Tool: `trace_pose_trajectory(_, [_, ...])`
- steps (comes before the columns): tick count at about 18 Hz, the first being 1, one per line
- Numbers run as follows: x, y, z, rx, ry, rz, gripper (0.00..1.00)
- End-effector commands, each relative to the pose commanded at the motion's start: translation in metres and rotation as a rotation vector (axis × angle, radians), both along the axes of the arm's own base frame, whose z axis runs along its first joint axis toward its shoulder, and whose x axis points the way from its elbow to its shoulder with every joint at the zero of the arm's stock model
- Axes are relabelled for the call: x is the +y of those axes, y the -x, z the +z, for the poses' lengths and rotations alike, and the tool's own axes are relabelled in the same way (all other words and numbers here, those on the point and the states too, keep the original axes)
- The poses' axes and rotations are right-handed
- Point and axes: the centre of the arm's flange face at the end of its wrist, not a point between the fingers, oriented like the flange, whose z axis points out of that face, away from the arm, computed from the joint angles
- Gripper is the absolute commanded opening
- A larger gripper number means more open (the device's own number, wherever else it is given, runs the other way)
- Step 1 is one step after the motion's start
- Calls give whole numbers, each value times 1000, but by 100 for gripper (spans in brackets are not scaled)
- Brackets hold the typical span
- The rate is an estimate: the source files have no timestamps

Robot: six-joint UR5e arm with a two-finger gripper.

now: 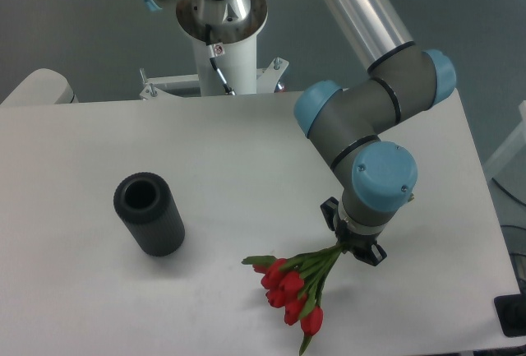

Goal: Insert the flowers into the vase
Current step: 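Carry the red tulip bunch in the gripper toward the black vase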

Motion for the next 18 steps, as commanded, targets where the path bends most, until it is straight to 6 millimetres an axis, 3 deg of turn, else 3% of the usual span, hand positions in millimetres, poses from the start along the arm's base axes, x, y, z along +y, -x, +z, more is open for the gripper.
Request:
trace_pose_trajectory(7, [4,-5,3,-4,-11,22,0])
trace_pose_trajectory(18, [49,-63,15,-70,-92,205,0])
